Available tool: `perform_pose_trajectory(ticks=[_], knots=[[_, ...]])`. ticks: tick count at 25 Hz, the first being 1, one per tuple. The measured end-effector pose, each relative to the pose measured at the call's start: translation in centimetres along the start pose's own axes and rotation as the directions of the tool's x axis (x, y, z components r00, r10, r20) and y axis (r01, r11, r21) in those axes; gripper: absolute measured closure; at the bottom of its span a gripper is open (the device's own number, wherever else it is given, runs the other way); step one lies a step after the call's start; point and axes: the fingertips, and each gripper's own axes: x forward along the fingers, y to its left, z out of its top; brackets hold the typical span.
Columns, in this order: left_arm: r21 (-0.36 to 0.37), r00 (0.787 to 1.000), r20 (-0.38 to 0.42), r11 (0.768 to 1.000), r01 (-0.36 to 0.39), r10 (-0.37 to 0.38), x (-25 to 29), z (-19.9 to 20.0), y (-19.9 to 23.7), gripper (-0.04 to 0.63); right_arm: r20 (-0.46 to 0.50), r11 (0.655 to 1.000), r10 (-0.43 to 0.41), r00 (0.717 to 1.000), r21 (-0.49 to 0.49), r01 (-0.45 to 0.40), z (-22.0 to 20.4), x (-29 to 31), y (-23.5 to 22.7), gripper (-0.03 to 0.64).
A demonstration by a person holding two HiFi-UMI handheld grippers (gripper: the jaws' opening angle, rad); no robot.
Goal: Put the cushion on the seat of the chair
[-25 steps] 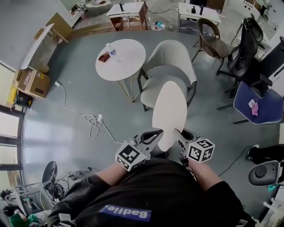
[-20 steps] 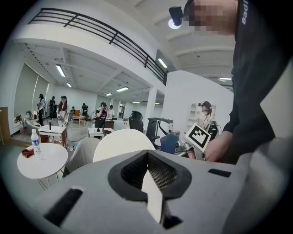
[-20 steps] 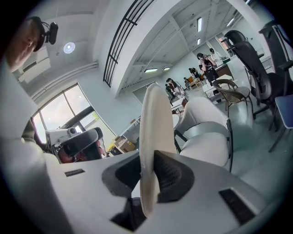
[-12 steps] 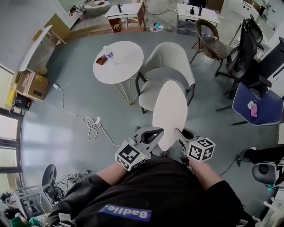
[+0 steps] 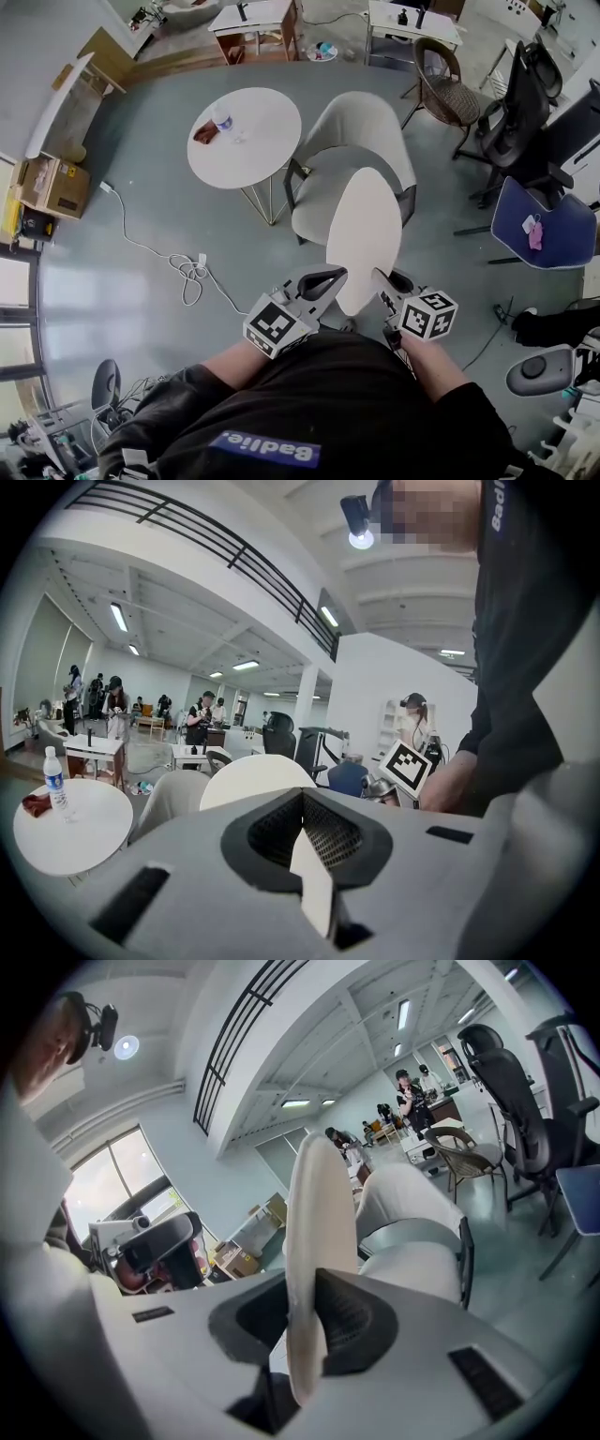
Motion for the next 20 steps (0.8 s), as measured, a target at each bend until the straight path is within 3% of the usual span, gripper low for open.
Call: perform_pose_trajectory(ticks=[13,20], knots=[[-0.042,0.998,-0.007,0.997,0.063,-0.063,-0.6,0.0,11.7,0.578,-0.022,0.994,-0.107,0.994,0.024,0.108,3.9,9.1,-1.1,0.548],[-0.081,0.999,-0.013,0.995,0.049,-0.050,0.9,-0.8,14.7,0.579,-0.030,0.987,-0.156,0.987,0.033,0.156,6.1,11.6,-4.0,0.548]])
